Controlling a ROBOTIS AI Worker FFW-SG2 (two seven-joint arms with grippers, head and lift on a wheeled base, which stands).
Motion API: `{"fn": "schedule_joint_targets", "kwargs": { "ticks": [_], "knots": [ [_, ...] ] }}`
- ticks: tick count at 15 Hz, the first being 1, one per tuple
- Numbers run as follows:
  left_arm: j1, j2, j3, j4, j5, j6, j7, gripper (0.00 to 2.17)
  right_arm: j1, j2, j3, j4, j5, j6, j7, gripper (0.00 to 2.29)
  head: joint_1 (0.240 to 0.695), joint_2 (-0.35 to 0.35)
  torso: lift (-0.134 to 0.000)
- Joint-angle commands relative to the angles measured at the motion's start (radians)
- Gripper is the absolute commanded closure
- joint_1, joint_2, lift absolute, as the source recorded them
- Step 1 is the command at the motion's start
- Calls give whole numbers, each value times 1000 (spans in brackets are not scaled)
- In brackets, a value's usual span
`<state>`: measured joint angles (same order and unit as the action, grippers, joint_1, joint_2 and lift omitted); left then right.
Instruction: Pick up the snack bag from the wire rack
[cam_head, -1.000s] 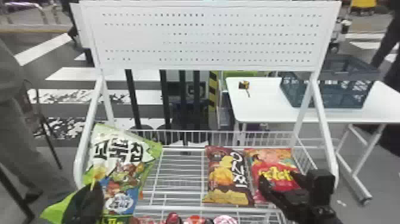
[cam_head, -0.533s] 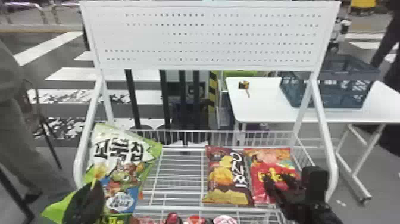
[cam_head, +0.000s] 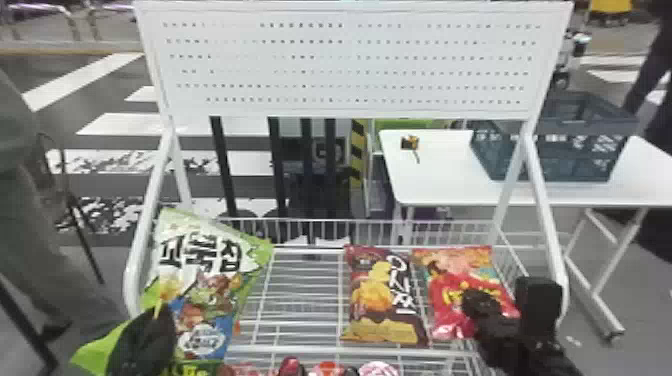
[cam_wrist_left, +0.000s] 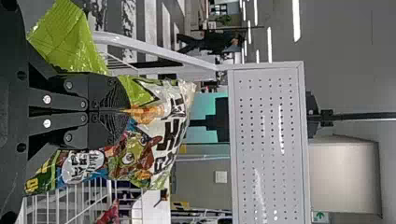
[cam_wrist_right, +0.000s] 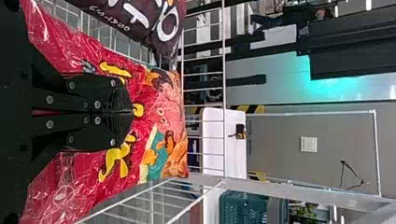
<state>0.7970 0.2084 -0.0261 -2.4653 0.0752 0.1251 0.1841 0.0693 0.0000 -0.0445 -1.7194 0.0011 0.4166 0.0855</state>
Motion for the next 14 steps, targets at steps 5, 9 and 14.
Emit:
{"fn": "schedule_joint_targets", "kwargs": {
  "ticks": [5, 9, 14],
  "knots": [
    [8, 2, -3, -11, 0, 0, 0, 1605, 129, 1, 31, -318, -9, 52, -7, 2223, 499, 0, 0],
    [21, 5, 2, -20, 0, -9, 3, 1605, 287, 1, 61, -509, -12, 46, -4, 2223, 499, 0, 0],
    [27, 16, 8, -21, 8, -25, 5, 1605, 586, 1, 21, -717, -69, -61, 3, 2223, 499, 0, 0]
  ]
}}
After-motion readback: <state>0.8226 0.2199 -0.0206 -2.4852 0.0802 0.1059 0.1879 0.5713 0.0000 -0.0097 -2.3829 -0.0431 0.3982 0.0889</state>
